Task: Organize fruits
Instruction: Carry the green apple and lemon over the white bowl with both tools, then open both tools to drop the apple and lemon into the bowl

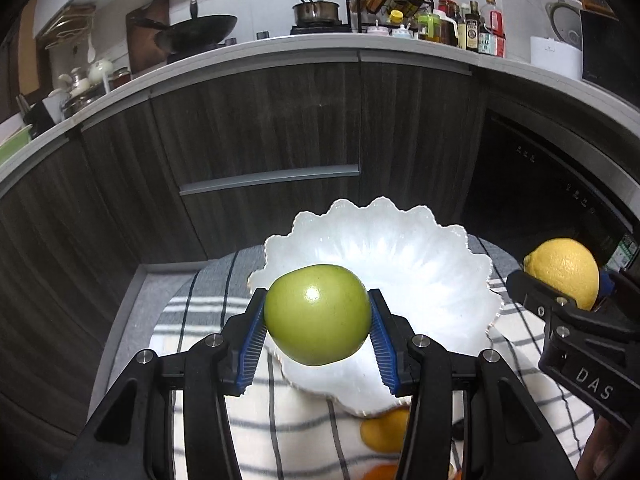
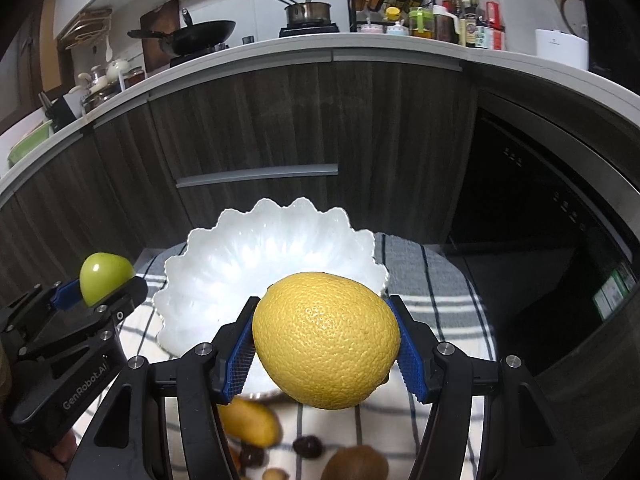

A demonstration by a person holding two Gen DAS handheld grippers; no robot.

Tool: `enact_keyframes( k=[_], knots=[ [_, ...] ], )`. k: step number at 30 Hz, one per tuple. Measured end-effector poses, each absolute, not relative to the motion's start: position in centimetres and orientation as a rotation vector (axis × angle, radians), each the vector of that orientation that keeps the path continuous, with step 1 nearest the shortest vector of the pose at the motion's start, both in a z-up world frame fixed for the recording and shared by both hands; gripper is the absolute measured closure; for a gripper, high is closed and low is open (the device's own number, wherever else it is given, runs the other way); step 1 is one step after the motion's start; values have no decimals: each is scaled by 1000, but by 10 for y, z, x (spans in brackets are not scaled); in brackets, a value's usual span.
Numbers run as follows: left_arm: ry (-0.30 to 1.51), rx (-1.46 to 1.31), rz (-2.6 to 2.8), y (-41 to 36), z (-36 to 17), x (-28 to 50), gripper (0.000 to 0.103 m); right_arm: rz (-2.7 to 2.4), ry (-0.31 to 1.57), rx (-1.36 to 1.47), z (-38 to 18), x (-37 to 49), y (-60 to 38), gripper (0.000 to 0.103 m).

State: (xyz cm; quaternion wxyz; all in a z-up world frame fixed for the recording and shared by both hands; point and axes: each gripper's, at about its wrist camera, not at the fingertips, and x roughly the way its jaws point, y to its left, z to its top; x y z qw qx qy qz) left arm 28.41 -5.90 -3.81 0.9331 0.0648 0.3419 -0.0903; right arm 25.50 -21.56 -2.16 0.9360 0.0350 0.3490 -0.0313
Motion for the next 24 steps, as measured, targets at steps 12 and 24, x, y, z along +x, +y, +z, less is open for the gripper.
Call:
enact_keyframes(
  k=[12, 24],
  knots=[
    [794, 137, -189, -61, -84, 351, 55, -31, 783, 77, -59, 330, -212, 41],
    [886, 140, -206, -63, -118, 373, 55, -17, 908, 92, -101, 368, -211, 41]
  ],
)
